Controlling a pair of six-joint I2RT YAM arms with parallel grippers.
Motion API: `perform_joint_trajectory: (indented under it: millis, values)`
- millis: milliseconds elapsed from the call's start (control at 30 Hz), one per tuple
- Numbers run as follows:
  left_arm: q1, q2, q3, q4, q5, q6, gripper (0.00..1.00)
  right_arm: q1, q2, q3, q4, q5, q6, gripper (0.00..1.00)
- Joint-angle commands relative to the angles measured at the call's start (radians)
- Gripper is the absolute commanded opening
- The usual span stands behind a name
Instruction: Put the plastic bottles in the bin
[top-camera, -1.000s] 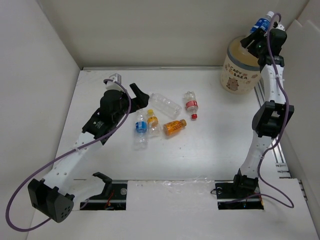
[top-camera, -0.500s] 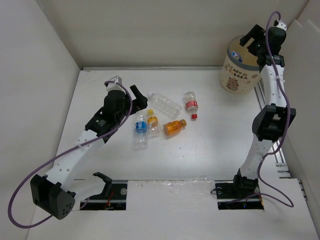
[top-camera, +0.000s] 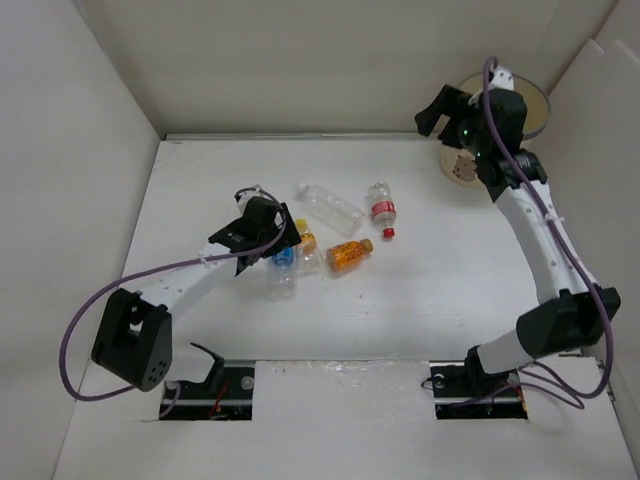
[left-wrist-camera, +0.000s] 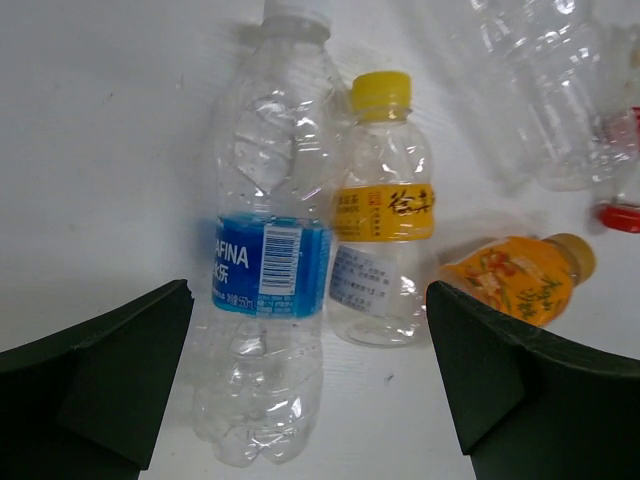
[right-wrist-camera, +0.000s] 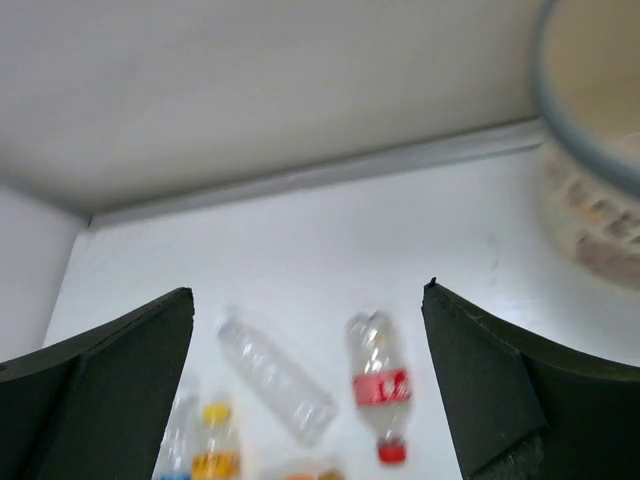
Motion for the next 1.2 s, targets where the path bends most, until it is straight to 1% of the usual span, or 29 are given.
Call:
perform_joint_trajectory:
  millis: [0, 67, 133, 300, 400, 500, 567, 633, 700, 767, 800, 833, 867, 900, 933, 967, 1033, 1067, 1100, 1167]
  values:
    - [-0.004, 0.049, -0.014, 0.071, 0.005, -0.017, 1.00, 0.033, -0.100, -0.183, 0.121, -0.077, -0.004, 1.00]
    - [-0.004, 0.083, 0.003, 0.080, -0.016, -0.006, 1.00, 0.078, -0.134, -0.247, 0.174, -0.105, 0.005, 1.00]
    - [0.007, 0.124, 0.012, 0.099, -0.027, 0.003, 1.00, 0.105, -0.154, -0.299, 0.188, -0.105, 0.005, 1.00]
    - [0.054, 0.193, 0.046, 0.122, -0.027, 0.003, 1.00, 0.163, -0.163, -0.341, 0.188, -0.117, 0.005, 1.00]
    - [0.054, 0.249, 0.072, 0.111, -0.054, 0.003, 1.00, 0.184, -0.183, -0.355, 0.188, -0.108, 0.005, 1.00]
    - [0.063, 0.295, 0.097, 0.099, -0.065, -0.037, 1.00, 0.207, -0.201, -0.387, 0.188, -0.108, 0.005, 1.00]
    - [0.064, 0.308, 0.097, 0.099, -0.079, -0.057, 0.97, 0.221, -0.201, -0.387, 0.188, -0.099, 0.005, 1.00]
    - [0.089, 0.322, 0.086, 0.099, -0.070, -0.068, 0.92, 0.244, -0.201, -0.387, 0.179, -0.099, 0.005, 1.00]
    - [0.106, 0.348, 0.086, 0.099, -0.047, -0.077, 0.80, 0.263, -0.211, -0.387, 0.169, -0.099, -0.005, 1.00]
    - [0.119, 0.358, 0.077, 0.099, -0.033, -0.077, 0.64, 0.292, -0.223, -0.387, 0.158, -0.099, -0.005, 1.00]
    - [0.119, 0.358, 0.077, 0.099, -0.042, -0.092, 0.42, 0.304, -0.232, -0.387, 0.158, -0.113, -0.016, 1.00]
    - [0.119, 0.332, 0.066, 0.088, -0.062, -0.101, 0.34, 0.316, -0.232, -0.396, 0.167, -0.125, -0.016, 1.00]
    - [0.119, 0.316, 0.066, 0.088, -0.073, -0.101, 0.32, 0.338, -0.232, -0.396, 0.167, -0.168, -0.037, 1.00]
    - [0.119, 0.301, 0.066, 0.076, -0.083, -0.115, 0.32, 0.347, -0.232, -0.396, 0.167, -0.194, -0.038, 1.00]
    - [0.119, 0.267, 0.066, 0.059, -0.096, -0.124, 0.27, 0.347, -0.220, -0.396, 0.167, -0.221, -0.053, 1.00]
    - [0.119, 0.249, 0.066, 0.045, -0.123, -0.124, 0.24, 0.362, -0.203, -0.396, 0.184, -0.302, -0.062, 1.00]
    - [0.119, 0.206, 0.081, 0.022, -0.136, -0.135, 0.15, 0.372, -0.166, -0.418, 0.227, -0.417, -0.074, 1.00]
    - [0.119, 0.153, 0.091, 0.022, -0.136, -0.121, 0.08, 0.382, -0.149, -0.434, 0.248, -0.482, -0.074, 1.00]
    - [0.119, 0.126, 0.103, 0.022, -0.127, -0.106, 0.05, 0.405, -0.131, -0.444, 0.271, -0.589, -0.064, 1.00]
    - [0.119, 0.044, 0.117, 0.066, -0.091, -0.036, 0.00, 0.445, -0.070, -0.444, 0.320, -0.645, -0.064, 1.00]
